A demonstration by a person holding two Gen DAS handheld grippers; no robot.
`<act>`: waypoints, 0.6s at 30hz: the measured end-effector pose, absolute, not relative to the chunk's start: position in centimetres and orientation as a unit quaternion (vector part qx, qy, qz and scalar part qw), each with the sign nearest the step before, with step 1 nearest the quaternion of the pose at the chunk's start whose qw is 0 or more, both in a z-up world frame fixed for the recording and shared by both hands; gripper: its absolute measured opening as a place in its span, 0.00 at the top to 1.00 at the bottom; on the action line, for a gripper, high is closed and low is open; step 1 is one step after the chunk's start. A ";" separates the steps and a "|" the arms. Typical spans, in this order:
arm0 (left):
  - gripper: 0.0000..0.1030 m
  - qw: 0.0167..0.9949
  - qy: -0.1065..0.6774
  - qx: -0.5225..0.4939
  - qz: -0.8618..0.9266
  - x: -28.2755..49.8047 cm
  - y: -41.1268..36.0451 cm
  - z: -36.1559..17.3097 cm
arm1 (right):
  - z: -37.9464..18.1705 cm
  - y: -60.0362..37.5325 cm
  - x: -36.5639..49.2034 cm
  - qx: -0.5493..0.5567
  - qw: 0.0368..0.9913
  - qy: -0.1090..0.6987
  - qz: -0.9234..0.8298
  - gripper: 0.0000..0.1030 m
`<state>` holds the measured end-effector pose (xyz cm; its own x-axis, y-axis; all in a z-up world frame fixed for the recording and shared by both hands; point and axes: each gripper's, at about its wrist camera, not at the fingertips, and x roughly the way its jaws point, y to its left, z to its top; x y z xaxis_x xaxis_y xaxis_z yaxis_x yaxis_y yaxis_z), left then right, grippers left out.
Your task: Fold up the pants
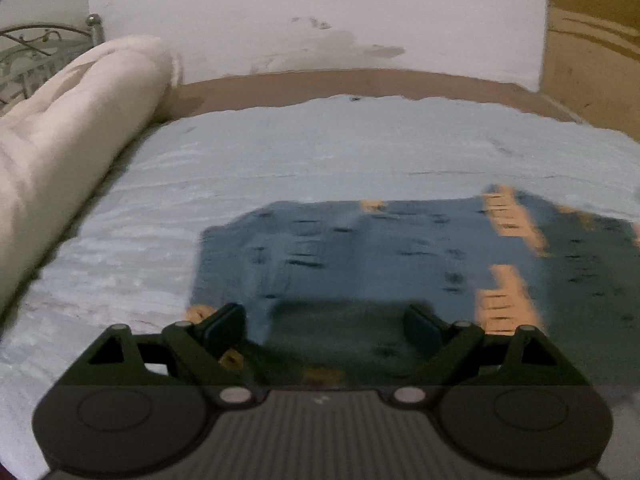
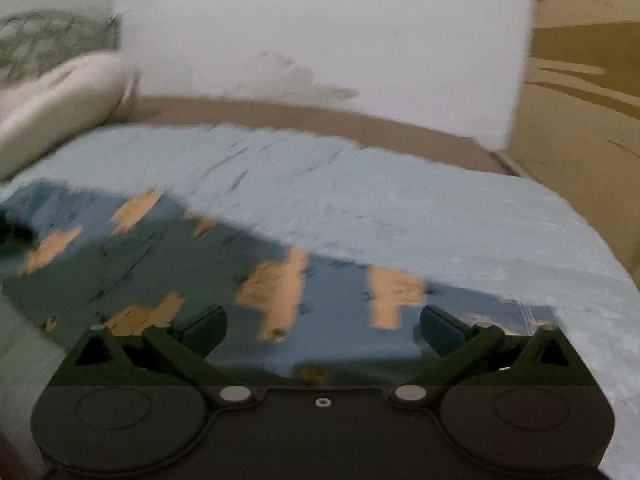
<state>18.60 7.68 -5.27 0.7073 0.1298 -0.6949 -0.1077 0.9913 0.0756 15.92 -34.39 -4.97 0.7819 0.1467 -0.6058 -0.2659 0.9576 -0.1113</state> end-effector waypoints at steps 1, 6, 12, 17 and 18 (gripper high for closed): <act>0.12 0.923 0.379 0.014 0.062 18.8 8.4 -5.3 | -5.6 -34.0 16.2 -0.115 0.934 0.321 0.104 0.01; 0.08 0.920 0.374 0.022 0.113 18.9 10.1 -4.4 | -6.3 -36.8 16.4 -0.136 0.932 0.337 0.015 0.01; 0.04 0.940 0.335 -0.013 0.058 19.3 7.5 -2.2 | -4.6 -35.0 17.3 -0.113 0.946 0.301 0.047 0.01; 0.03 0.940 0.342 0.017 -0.001 22.6 3.0 -3.0 | -4.8 -28.8 21.6 -0.104 0.939 0.295 0.145 0.01; 0.03 0.934 0.354 0.035 0.007 23.6 2.3 -3.7 | -5.1 -27.6 22.5 -0.116 0.933 0.298 0.165 0.01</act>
